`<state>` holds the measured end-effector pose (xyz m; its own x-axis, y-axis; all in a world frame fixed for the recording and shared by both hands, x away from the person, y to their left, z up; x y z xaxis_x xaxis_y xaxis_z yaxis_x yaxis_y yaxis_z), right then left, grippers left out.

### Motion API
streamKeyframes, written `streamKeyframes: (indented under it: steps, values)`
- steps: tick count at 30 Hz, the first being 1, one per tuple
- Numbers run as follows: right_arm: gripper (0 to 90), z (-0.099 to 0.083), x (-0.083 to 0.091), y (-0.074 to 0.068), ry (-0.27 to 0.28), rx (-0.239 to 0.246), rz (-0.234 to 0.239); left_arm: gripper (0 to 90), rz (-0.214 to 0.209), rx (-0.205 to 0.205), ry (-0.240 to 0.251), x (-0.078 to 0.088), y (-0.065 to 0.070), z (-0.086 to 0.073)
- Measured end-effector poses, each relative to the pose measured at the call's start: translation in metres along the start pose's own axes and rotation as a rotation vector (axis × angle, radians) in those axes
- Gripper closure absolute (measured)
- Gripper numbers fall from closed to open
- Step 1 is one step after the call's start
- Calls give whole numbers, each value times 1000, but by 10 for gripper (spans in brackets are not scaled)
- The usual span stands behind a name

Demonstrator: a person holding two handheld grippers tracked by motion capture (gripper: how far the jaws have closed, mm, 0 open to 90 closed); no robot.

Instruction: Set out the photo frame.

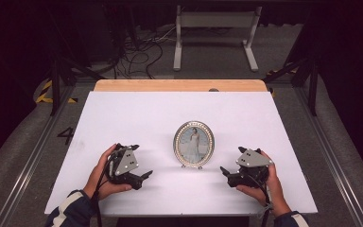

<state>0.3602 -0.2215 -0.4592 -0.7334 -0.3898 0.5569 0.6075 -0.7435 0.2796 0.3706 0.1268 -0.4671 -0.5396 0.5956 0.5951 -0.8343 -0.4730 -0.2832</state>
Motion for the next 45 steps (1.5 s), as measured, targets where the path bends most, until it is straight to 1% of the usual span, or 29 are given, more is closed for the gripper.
streamKeyframes:
  steps: [1,3,13,16,21,24,25,26,28,37,42,45]
  values:
    - [96,-1,2,2,4,-4,-5,69,2,6,0,2,-1,-2]
    - [97,-1,2,2,6,-4,-9,69,4,2,0,3,-1,-3]
    - [98,-7,7,6,7,-7,-26,68,27,37,14,16,-8,-13]
    - [100,-7,8,7,13,-12,-32,67,40,44,17,21,-10,-17]
    - [102,-6,10,6,16,-3,-33,61,54,64,25,28,-13,-23]
    - [102,-5,11,7,17,-3,-38,61,68,83,30,34,-16,-28]
    - [102,-5,11,7,19,-5,-39,61,72,80,33,35,-17,-30]
    - [102,-5,11,7,20,-6,-41,60,76,88,32,36,-17,-31]
    - [102,-7,12,8,16,-4,-44,61,80,89,30,38,-18,-34]
    - [102,-17,21,17,14,-31,-71,59,100,102,13,45,-21,-46]
    - [102,-23,26,21,12,-42,-83,59,114,119,8,51,-24,-53]
    - [102,-27,28,24,9,-46,-98,59,123,141,5,55,-26,-60]
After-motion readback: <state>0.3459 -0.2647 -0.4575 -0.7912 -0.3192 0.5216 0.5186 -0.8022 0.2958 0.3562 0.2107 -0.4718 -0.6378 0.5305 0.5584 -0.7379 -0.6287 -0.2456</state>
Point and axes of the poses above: each handheld gripper's, and its own axes: x roughly backward along the jaws, z roughly out of its top, y roughly to its right, the point moved 6 cm from there along -x, roughly forward along the jaws, and after that the axes turned 1 degree about -z, right-handed, at the moved point
